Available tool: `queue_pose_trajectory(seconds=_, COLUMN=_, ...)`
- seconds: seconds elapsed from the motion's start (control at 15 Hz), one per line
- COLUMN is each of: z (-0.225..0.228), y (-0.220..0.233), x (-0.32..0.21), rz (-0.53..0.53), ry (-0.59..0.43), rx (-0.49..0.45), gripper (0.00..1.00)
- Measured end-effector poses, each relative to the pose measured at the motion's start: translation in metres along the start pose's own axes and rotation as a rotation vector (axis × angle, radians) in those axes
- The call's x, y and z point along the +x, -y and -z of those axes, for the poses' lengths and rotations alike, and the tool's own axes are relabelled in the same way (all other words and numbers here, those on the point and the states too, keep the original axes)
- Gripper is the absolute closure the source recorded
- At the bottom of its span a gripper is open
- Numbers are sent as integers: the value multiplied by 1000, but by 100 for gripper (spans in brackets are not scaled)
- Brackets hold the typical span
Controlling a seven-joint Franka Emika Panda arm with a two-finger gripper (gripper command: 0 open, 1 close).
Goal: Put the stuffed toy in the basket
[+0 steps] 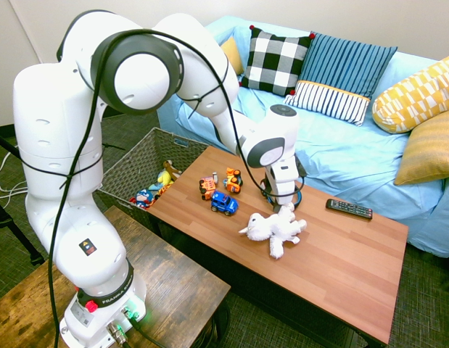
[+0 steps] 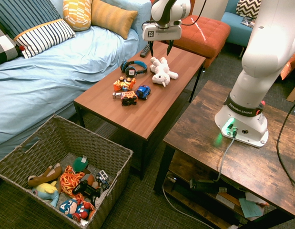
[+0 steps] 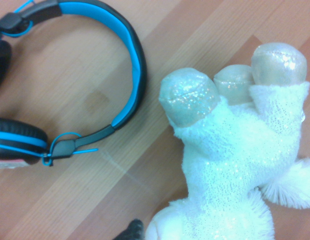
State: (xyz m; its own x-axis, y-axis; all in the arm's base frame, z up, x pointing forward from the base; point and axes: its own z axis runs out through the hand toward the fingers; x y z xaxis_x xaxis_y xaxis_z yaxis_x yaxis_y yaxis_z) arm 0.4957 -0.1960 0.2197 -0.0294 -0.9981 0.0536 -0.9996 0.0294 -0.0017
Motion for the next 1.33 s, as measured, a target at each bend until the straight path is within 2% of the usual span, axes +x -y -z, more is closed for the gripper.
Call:
queue_pose_trajectory(seconds=0.33, z=-50, y=2, x=9, rz=-24, ry=41, rx=-55, gripper=0)
queue_pose_trajectory(seconds=0.87, z=-112, y=12, x=30, rz=-30, ry=37, rx=-114, gripper=0)
queue_pose_trajectory(seconds=0.93, z=-117, y=13, x=30, rz=-27, ry=38, rx=-118, gripper=100)
queue_pose_trajectory(seconds=1.33, z=-128, y=16, x=29, rz=-17, ry=52, rx=-120, gripper=100)
